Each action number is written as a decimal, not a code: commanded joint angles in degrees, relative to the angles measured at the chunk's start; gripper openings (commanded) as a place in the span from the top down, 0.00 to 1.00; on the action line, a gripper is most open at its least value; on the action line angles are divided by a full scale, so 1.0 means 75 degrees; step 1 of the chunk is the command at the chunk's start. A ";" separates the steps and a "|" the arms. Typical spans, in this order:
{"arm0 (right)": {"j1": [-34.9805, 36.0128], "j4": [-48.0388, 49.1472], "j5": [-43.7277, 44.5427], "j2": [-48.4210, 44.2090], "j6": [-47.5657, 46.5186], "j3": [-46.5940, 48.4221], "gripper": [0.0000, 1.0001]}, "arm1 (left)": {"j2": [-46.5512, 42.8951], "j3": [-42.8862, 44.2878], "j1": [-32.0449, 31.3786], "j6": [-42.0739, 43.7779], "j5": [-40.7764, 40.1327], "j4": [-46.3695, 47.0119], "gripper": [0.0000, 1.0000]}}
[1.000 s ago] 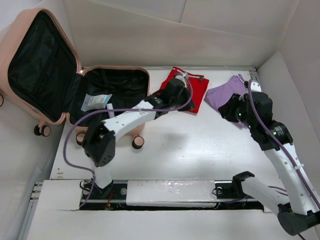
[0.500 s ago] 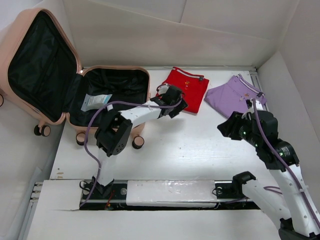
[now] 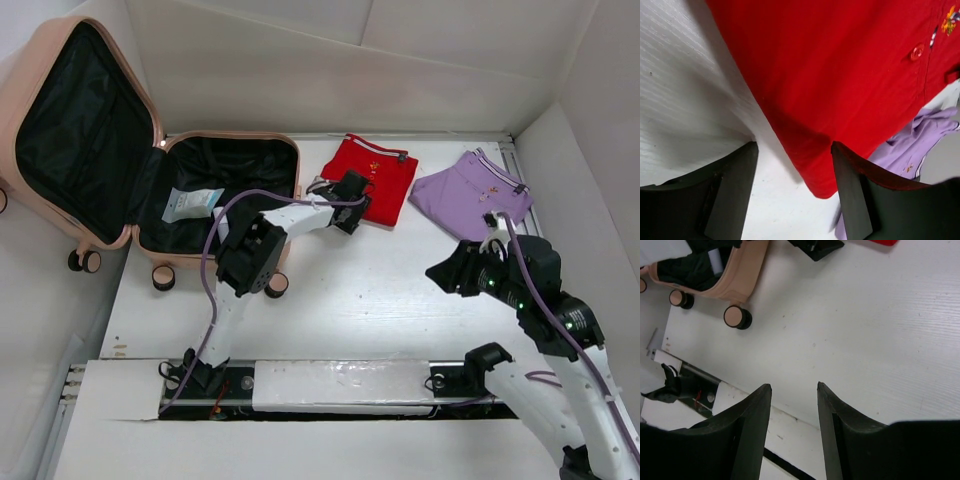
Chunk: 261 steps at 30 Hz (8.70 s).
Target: Pack the luggage
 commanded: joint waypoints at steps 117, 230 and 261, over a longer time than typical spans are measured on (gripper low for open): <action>0.0771 -0.0907 0.1682 0.1812 0.0248 0.4373 0.34 | 0.4072 0.5212 -0.2046 0.1677 0.1583 0.1503 0.51; 0.0994 0.0336 -0.0369 0.0547 -0.0595 0.1608 0.31 | -0.7949 -0.4219 0.8114 0.5472 0.1371 -0.1463 0.31; 0.1884 0.0840 -0.2185 -0.0157 -0.1662 0.0224 0.25 | -0.7121 0.0688 0.9005 0.6068 -0.5438 -0.6571 0.33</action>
